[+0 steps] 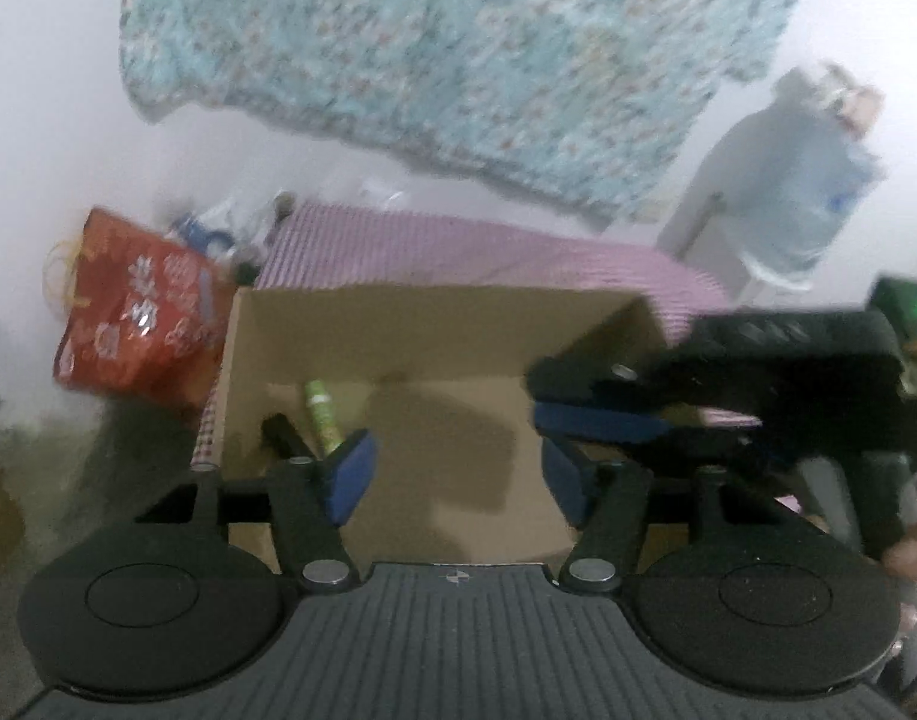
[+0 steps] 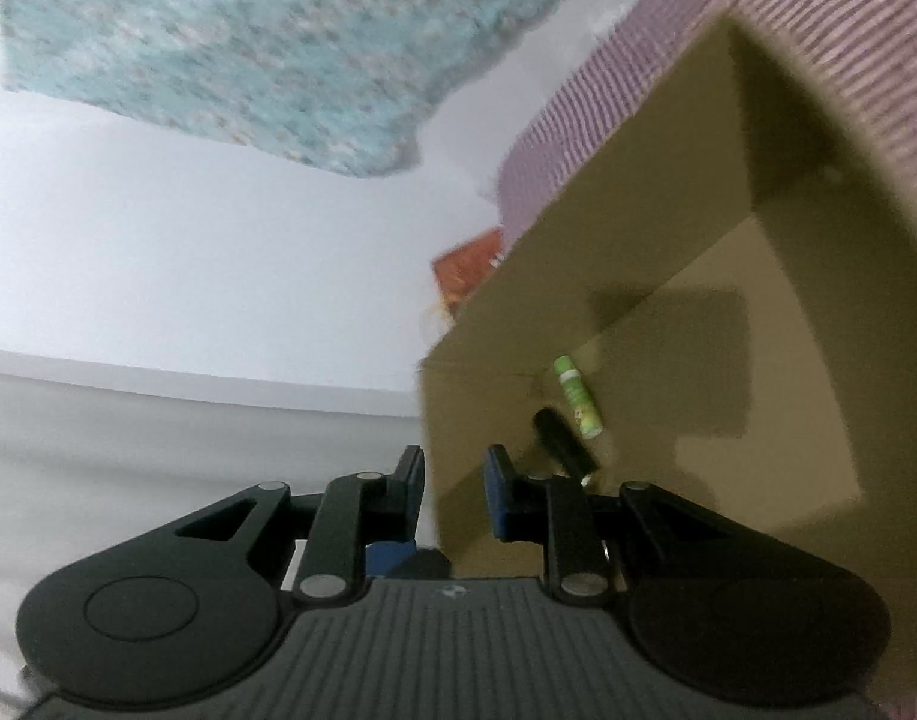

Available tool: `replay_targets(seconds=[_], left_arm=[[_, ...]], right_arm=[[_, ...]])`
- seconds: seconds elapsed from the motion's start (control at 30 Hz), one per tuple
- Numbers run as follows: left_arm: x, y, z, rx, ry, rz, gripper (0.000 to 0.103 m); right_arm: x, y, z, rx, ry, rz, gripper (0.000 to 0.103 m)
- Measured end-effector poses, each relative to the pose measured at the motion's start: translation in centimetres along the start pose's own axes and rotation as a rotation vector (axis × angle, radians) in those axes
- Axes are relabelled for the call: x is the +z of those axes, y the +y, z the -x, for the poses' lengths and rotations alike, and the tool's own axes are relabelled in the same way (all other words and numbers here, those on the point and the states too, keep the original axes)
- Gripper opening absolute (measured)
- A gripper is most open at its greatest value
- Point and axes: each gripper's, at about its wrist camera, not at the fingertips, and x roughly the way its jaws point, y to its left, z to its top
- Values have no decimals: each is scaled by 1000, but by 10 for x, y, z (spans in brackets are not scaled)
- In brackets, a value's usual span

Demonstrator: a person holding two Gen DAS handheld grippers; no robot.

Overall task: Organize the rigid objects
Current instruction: 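Grasp the rim of the pink silicone cup with the right tool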

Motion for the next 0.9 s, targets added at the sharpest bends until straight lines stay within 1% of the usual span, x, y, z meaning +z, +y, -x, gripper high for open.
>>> replay_targets(seconds=[0.07,0.13,0.17,0.2,0.27,0.33,0.4,0.43,0.5,0.6,0.63,0.67,0.7,0.77,0.8,0.9], left_arm=[[-10,-8,21,-46,-28,-14,68],[-22,-15,37,-87,-43,-27,72],[-30,-18,44,-108,-46,-38,73],[-37,-21,48,-123,-44,-45,77],[-56,-25,53,-163,-30,-62,81],[-76,-29,50,-180,-6,-77,85],[-97,-37,40,-203,37,-108,85],[-107,-42,33,-209,60,-121,85],[-126,-48,19,-220,96,-148,85],[-150,-61,-8,-214,152,-193,81],[-154,-63,-15,-217,166,-196,75],[-160,-63,-23,-216,180,-178,70],[-164,-63,-31,-224,198,-152,63],[-172,-62,-39,-251,228,-142,61],[-175,-63,-43,-251,232,-141,59],[-180,-65,-53,-252,258,-161,56]], right_arm=[[-25,0,33,42,-28,5,28],[-48,-1,59,68,-57,16,38],[-65,-3,76,68,-80,24,46],[-74,-4,88,65,-99,38,48],[-99,-8,115,24,-151,69,49],[-119,-16,134,-35,-182,85,49],[-143,-27,146,-139,-211,105,50],[-150,-32,148,-184,-219,117,50],[-165,-41,147,-312,-226,147,50],[-180,-57,144,-421,-213,167,49],[-180,-60,140,-440,-209,171,49],[-180,-63,136,-461,-201,177,49],[-179,-65,130,-482,-191,187,49],[-181,-67,123,-506,-178,204,48],[-178,-69,117,-518,-171,214,43],[-171,-77,100,-550,-146,237,40]])
